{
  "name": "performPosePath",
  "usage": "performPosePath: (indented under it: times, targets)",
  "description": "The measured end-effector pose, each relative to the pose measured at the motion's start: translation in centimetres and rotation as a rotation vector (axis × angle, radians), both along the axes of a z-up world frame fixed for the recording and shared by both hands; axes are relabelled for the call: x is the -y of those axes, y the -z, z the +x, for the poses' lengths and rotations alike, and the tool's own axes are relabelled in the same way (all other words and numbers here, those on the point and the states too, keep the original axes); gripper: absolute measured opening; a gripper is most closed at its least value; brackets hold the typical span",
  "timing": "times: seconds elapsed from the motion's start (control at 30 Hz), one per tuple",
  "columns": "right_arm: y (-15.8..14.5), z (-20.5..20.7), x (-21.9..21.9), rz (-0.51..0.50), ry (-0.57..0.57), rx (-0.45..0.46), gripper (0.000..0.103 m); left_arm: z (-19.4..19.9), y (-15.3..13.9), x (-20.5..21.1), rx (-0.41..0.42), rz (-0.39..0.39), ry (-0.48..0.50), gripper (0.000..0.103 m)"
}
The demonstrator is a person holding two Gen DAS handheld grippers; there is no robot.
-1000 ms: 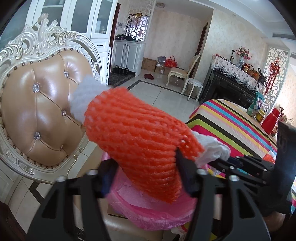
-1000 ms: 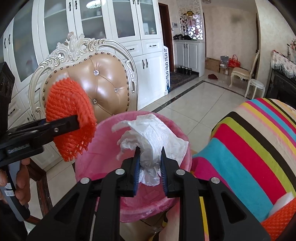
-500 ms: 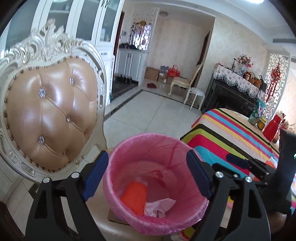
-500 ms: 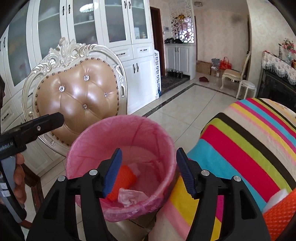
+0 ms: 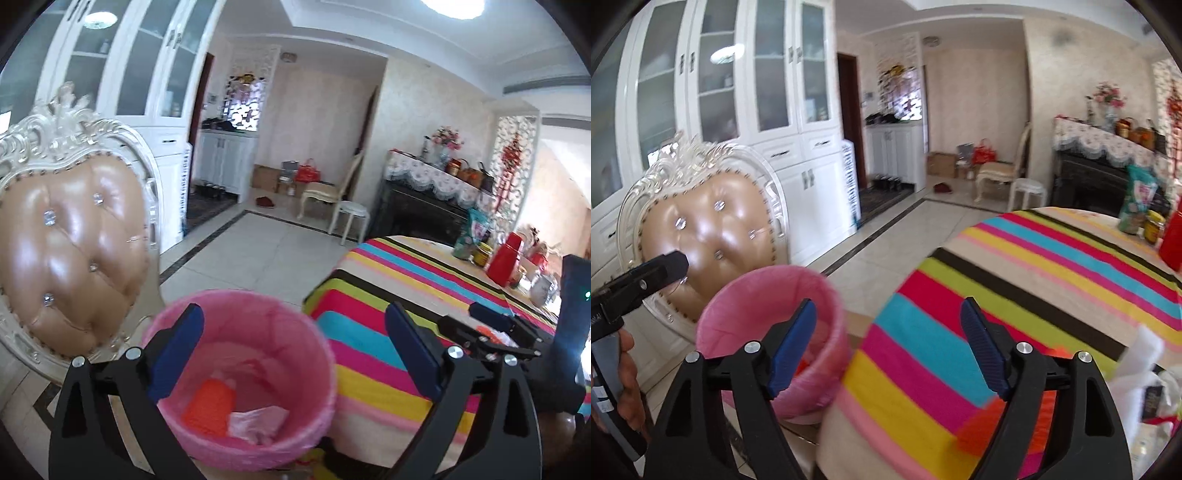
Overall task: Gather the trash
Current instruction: 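Open both tools to drop the net and tissue into the bin, then grasp the second orange foam net with the left tool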
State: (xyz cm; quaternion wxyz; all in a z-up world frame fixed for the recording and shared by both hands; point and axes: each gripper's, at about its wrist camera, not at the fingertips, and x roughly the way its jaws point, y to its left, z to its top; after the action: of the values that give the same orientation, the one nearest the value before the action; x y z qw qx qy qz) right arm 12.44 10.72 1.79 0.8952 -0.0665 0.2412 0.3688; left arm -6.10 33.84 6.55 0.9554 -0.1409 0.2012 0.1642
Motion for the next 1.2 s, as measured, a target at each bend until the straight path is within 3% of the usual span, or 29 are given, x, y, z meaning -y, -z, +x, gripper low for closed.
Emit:
performPosePath:
  times: [0.17, 0.5, 0.73, 0.93, 1.2]
  targets:
    - [-0.9, 0.1, 5.3, 0.008, 0.090, 0.039, 0.084, 1.8, 0.0, 3.7, -0.006, -0.003, 0.106, 0.088]
    - [-1.0, 0.3, 15.2, -0.006, 0.255, 0.069, 0.085, 5.4, 1.2, 10.4, -0.019, -0.033, 0.258, 0.087]
    - [0.2, 1.3, 22.1, -0.010, 0.379, 0.032, 0.085, 8.5, 2.9, 14.3, -0.050, -0.050, 0.340, 0.087]
    - [1.7, 2.2, 26.6, -0.006, 0.463, -0.008, 0.085, 11.0, 4.3, 17.4, -0.079, -0.050, 0.401, 0.087]
    - [3.5, 2.7, 29.1, -0.005, 0.514, -0.053, 0.085, 13.9, 6.8, 20.7, -0.143, -0.043, 0.460, 0.087]
